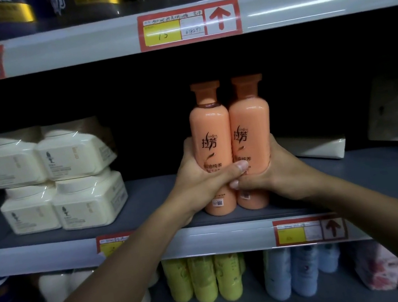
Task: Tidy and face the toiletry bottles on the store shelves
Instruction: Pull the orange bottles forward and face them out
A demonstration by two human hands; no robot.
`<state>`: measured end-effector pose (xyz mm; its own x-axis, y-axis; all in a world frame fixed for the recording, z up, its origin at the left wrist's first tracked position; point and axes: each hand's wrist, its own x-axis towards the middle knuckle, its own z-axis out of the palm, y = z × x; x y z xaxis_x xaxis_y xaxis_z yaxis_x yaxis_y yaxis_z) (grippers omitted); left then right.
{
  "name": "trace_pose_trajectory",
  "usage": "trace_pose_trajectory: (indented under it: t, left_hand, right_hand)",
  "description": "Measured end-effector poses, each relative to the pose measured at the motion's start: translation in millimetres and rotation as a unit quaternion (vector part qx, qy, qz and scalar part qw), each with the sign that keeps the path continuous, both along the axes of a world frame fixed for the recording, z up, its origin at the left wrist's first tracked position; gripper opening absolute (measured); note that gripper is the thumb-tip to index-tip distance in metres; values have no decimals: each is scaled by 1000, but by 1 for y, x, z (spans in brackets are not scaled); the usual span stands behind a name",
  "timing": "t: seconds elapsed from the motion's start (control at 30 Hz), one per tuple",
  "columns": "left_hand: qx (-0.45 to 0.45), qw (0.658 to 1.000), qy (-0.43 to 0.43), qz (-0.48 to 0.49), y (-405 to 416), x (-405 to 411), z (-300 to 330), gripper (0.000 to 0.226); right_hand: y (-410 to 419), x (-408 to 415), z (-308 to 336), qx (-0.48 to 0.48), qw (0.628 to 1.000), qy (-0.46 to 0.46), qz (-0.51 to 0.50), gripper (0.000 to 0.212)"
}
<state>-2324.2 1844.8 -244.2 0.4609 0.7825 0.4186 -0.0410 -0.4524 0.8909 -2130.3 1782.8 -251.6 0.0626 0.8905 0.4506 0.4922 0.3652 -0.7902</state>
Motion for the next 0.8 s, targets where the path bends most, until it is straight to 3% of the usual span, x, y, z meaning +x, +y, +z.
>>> trace_pose_trajectory:
  t: [0.5, 0.8]
  left_hand:
    - [26, 999, 35, 22, -14, 14, 4, 86]
    - [84, 991, 92, 50, -12, -1, 8, 132]
  right_hand:
    - [-16, 13, 3, -9, 1000, -11, -16, 114]
    - [-46, 11, 7, -38, 992, -85, -83, 112]
